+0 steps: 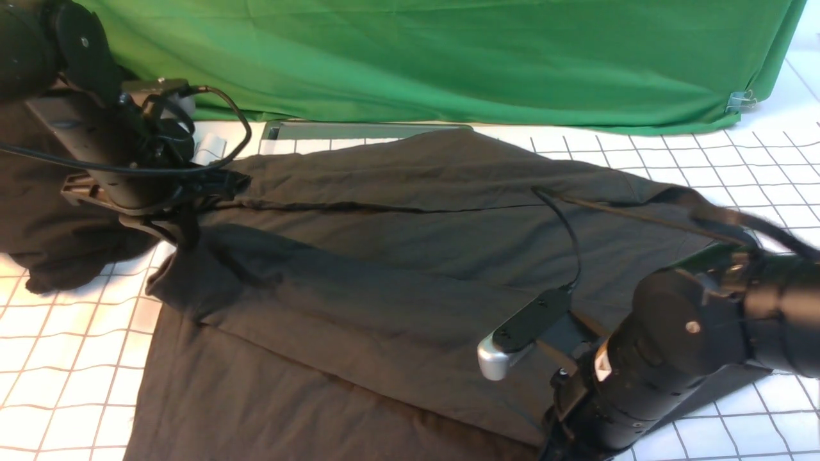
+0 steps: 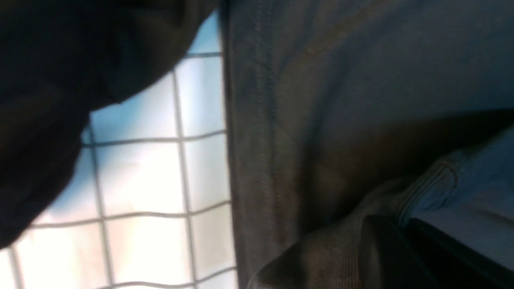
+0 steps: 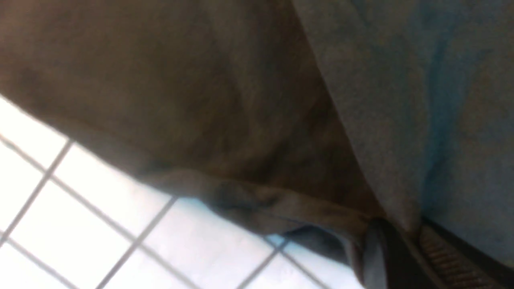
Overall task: Fold a long-sleeved shirt over a white checkered tablecloth.
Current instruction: 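Fold the left side of the black T-shirt inward over its body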
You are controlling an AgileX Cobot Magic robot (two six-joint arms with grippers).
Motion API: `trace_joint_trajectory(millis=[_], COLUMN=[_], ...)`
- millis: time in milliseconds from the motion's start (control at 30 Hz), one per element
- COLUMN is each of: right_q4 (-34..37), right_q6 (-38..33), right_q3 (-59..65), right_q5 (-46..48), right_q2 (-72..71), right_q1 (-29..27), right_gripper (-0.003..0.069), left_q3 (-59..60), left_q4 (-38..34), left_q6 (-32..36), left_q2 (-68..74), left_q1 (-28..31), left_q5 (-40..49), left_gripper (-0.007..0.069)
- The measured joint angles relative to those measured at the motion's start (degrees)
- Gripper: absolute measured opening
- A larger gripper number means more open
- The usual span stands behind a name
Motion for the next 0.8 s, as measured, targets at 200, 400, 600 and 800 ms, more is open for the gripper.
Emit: trace_joint_trajectory(millis=[200, 400, 600, 800], right_q4=[0.0, 0.0, 0.1, 0.2], right_q6=[3.8, 6.9, 7.8, 7.8], right_q3=[4.8, 10.5, 13.0, 13.0], right_q5=[2.4, 3.5, 5.7, 5.9], right_q2=[-8.3, -15.3, -17.6, -17.7], right_q1=[0.0, 0.0, 0.0, 0.0], right_gripper=[0.0018, 0.0017, 0.0017, 0.0064], left_q3=[0.0, 0.0, 0.0, 0.0], left_q4=[-3.2, -2.4, -2.4, -2.4], left_q6=[1.8, 2.0, 2.1, 3.0], left_q2=[0.0, 0.0, 0.0, 0.0], left_q1=[-0.3, -0.8, -0.9, -0.9], left_q5=[3.4, 4.3, 3.9, 2.8], left_gripper=[0.0012, 0.0012, 0.0012, 0.0013])
